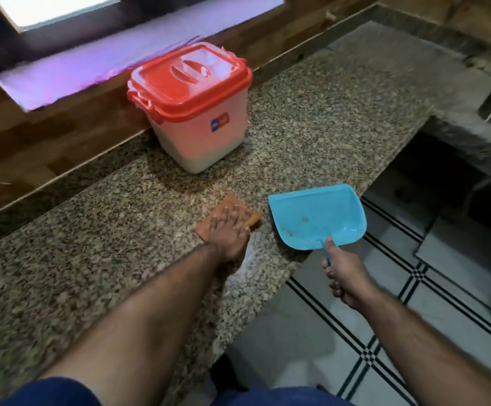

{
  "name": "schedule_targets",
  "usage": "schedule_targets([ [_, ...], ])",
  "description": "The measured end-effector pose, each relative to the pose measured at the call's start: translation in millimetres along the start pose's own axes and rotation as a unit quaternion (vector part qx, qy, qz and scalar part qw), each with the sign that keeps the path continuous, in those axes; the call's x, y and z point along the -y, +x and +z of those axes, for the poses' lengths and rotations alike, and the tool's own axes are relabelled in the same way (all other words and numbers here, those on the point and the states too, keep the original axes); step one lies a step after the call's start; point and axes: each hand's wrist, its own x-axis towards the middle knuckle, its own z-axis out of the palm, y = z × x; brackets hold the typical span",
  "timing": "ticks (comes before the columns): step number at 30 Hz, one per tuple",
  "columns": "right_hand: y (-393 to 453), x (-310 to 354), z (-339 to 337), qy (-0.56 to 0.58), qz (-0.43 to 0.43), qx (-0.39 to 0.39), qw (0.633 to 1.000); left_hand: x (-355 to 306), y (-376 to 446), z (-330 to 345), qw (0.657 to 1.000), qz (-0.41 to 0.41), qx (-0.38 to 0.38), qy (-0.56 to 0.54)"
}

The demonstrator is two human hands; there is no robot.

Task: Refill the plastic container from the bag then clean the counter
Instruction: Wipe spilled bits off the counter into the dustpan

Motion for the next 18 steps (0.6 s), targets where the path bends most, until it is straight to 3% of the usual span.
schedule_targets([
  [5,-4,-19,-46,-0.01,-0.021,0.022,0.999,-60,-42,51,0.997,-0.001,-0.004,-0.073],
  [7,-9,-39,-66,-0.011,-0.025,0.025,0.999,-75,-58,61,0.982,-0.012,-0.072,-0.174],
  [10,-19,-80,-89,0.002,-0.006,0.048,0.999,-101,-81,61,0.896,-0.113,-0.216,-0.372],
  [12,-26,-106,-100,0.002,0.014,0.061,0.998,-112,-89,55,0.8,-0.218,-0.257,-0.496],
  [14,-35,-128,-107,-0.008,0.026,0.076,0.997,-113,-95,52,0.725,-0.255,-0.277,-0.577],
  [18,-46,-154,-110,-0.05,0.002,0.111,0.993,-121,-123,41,0.691,-0.263,-0.305,-0.601],
])
